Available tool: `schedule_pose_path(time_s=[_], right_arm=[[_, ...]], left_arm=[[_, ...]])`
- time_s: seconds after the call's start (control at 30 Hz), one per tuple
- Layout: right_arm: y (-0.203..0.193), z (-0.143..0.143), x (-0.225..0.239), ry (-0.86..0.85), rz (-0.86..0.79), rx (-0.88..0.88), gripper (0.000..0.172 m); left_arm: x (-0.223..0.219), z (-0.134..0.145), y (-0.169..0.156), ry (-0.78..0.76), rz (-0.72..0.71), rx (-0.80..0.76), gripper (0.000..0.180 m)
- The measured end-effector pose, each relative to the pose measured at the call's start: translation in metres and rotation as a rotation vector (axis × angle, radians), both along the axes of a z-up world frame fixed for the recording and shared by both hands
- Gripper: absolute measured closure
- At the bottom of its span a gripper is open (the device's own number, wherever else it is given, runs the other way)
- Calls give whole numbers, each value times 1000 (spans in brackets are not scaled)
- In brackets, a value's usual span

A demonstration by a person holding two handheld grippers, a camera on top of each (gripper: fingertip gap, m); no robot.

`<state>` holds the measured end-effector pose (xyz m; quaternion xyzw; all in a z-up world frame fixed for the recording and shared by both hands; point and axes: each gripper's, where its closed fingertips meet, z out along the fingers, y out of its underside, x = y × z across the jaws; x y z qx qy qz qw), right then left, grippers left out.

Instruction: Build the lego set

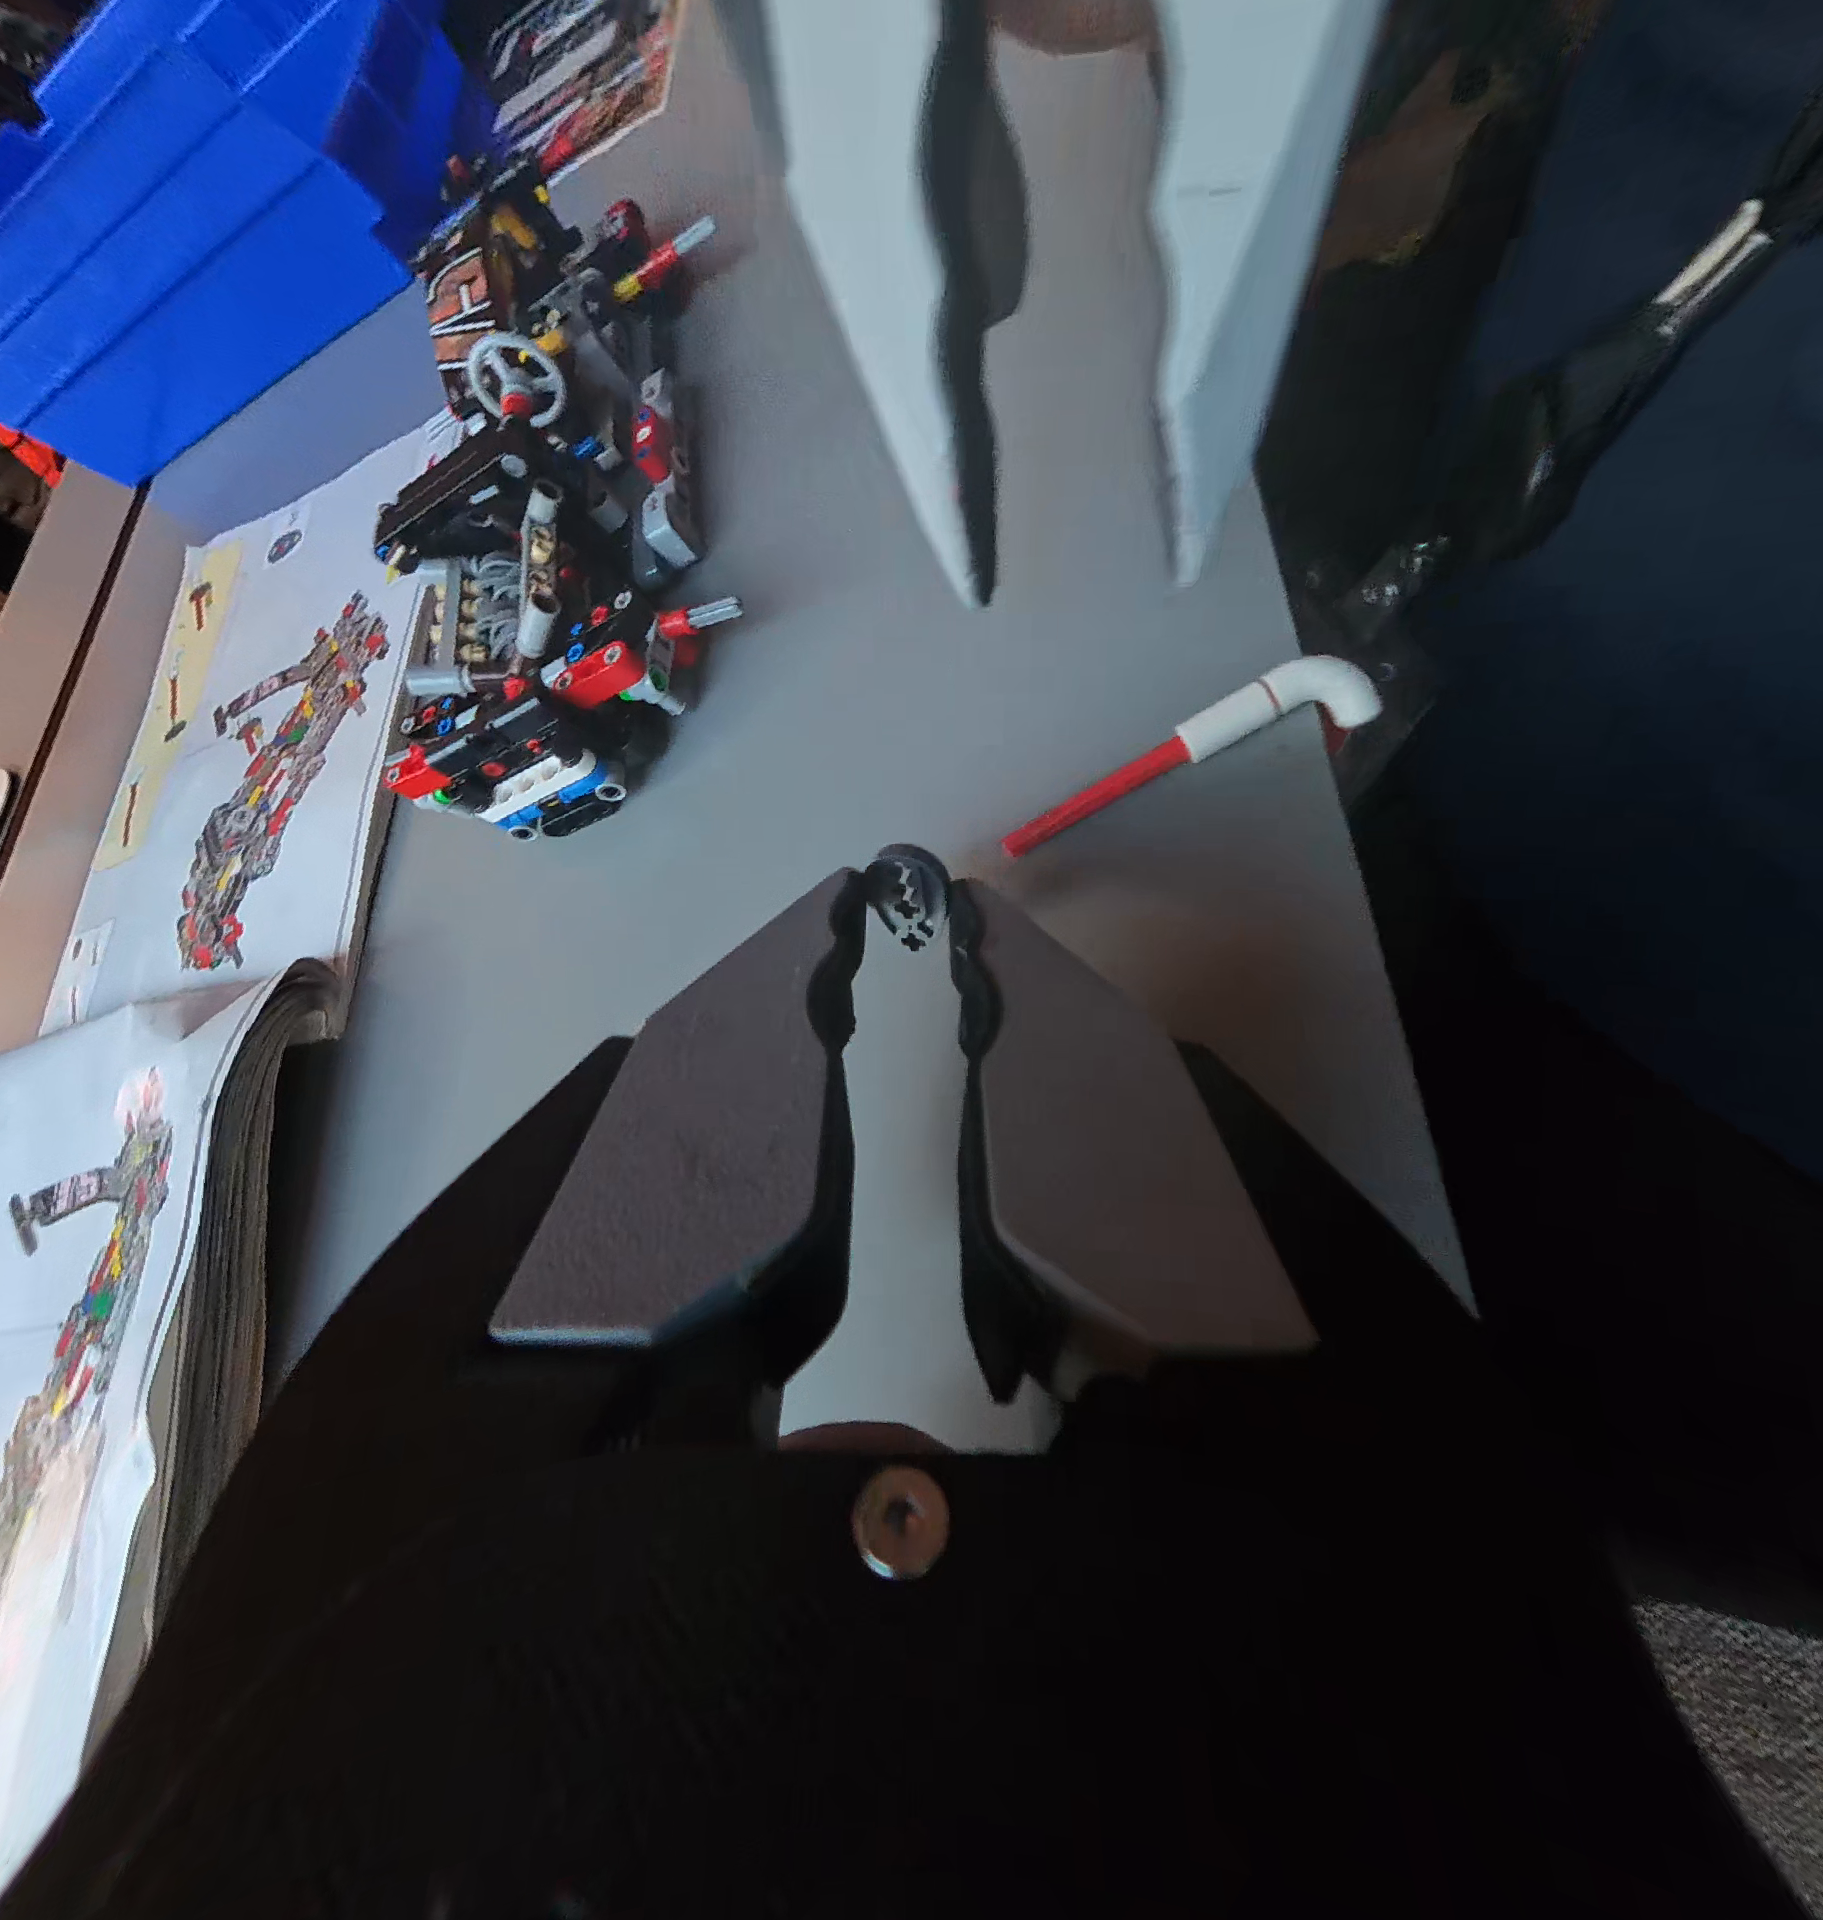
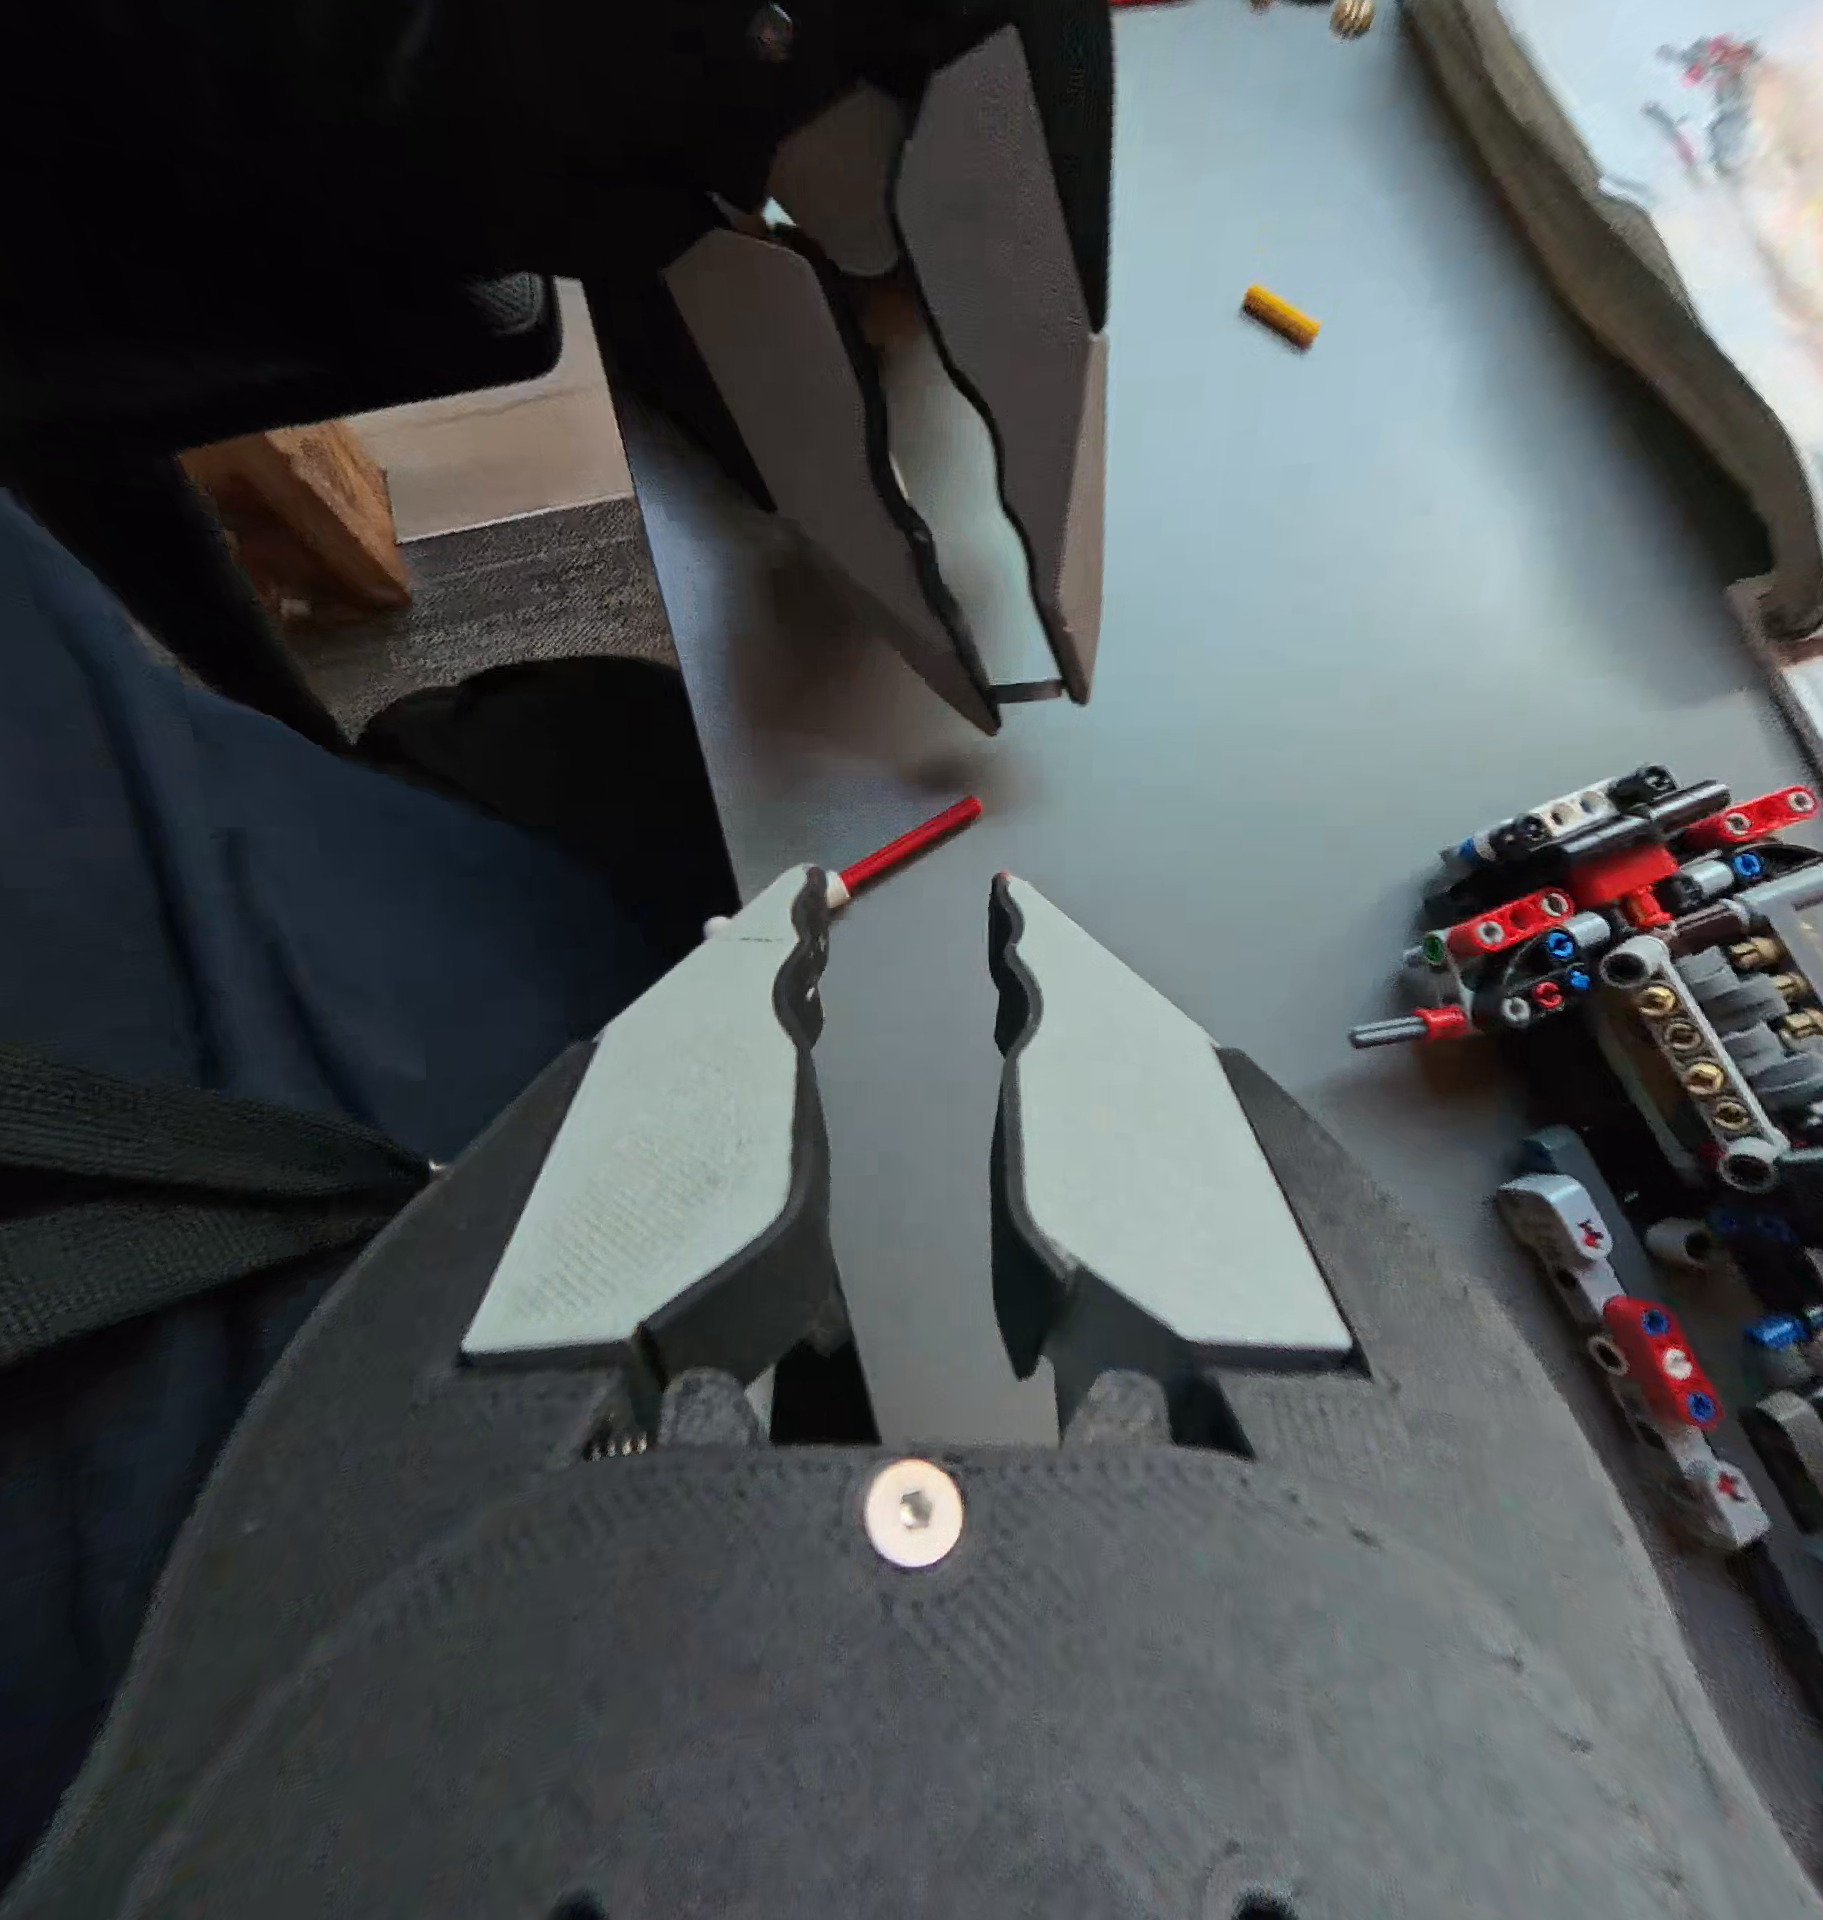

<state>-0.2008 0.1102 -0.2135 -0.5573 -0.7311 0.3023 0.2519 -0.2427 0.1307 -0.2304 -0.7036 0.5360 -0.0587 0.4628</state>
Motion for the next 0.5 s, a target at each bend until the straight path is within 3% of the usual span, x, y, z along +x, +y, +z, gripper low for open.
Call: schedule_pose_path(time_s=[0.23,0.3,0.37,0.4,0.5], right_arm=[[-16,-25,4,52,-71,-4,140],[-20,-33,-7,59,-65,47,154],[-17,-33,-14,50,-91,92,152],[-18,-33,-16,50,-87,81,165],[-7,-34,-20,84,-85,107,167]], left_arm=[[-6,2,9,-4,82,13,167],[-6,-5,9,44,97,12,167],[-7,-5,9,42,115,5,167],[-8,-3,9,29,129,2,167],[-14,-2,8,26,163,6,167]])
